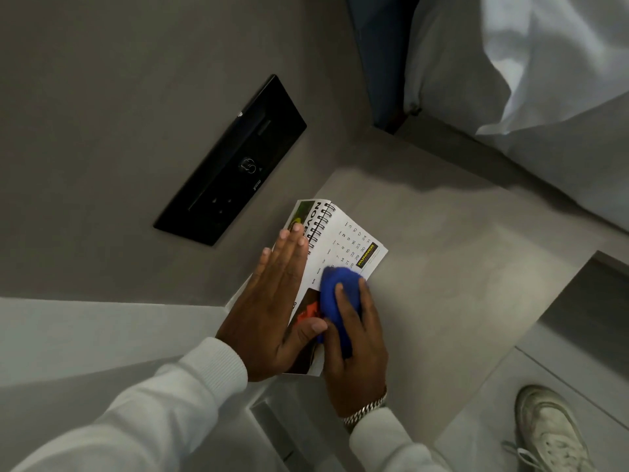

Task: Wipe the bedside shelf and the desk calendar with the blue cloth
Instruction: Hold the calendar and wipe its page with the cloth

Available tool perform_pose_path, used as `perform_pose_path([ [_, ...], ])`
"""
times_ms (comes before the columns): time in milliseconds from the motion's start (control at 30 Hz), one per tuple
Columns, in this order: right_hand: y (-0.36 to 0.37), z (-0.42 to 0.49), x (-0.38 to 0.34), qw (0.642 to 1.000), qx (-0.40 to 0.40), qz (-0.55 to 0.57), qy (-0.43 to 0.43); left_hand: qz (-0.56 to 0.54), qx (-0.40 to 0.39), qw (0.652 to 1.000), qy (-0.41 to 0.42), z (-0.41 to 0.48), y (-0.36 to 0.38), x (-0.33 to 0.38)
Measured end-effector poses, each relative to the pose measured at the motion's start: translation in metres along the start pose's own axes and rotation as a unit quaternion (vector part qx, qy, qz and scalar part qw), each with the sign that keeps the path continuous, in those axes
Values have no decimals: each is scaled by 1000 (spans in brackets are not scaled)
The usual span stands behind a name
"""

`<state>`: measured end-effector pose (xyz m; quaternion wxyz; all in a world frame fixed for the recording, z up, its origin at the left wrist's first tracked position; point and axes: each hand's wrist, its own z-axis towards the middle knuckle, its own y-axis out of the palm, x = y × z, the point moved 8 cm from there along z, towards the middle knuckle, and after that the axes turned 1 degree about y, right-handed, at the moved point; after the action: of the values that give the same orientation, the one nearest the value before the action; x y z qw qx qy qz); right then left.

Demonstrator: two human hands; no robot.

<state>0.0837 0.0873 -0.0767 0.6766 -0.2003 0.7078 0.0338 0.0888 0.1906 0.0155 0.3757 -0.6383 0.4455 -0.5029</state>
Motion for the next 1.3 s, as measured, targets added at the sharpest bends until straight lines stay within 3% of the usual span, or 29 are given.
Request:
perform_pose_path([
  [100, 2, -10, -8, 1000, -5, -1, -21, -1, -2, 1000, 3, 0, 0, 2],
  [233, -4, 33, -27, 997, 46, 23, -58, 3, 1, 1000, 11, 0, 0, 2],
  [400, -6, 47, -2, 995, 97, 29, 6, 0, 3, 1000, 9, 0, 1, 0],
  [500, 8, 7, 14, 997, 67, 13, 20, -6, 4, 1000, 6, 0, 1, -1],
  [633, 13, -16, -9, 998, 42, 29, -32, -5, 7, 1000, 18, -1, 1, 0],
  [733, 8, 17, -29, 993, 74, 39, -79, 0, 13, 1000, 28, -1, 1, -1],
  [867, -7, 55, -18, 990, 131, 39, -31, 1, 16, 1000, 22, -1, 3, -3],
  [1100, 13, -1, 11, 997, 71, 15, 15, -2, 12, 1000, 20, -1, 4, -4],
  [1300, 11, 10, -21, 994, 82, 36, -67, -14, 15, 999, 35, -2, 3, -1],
])
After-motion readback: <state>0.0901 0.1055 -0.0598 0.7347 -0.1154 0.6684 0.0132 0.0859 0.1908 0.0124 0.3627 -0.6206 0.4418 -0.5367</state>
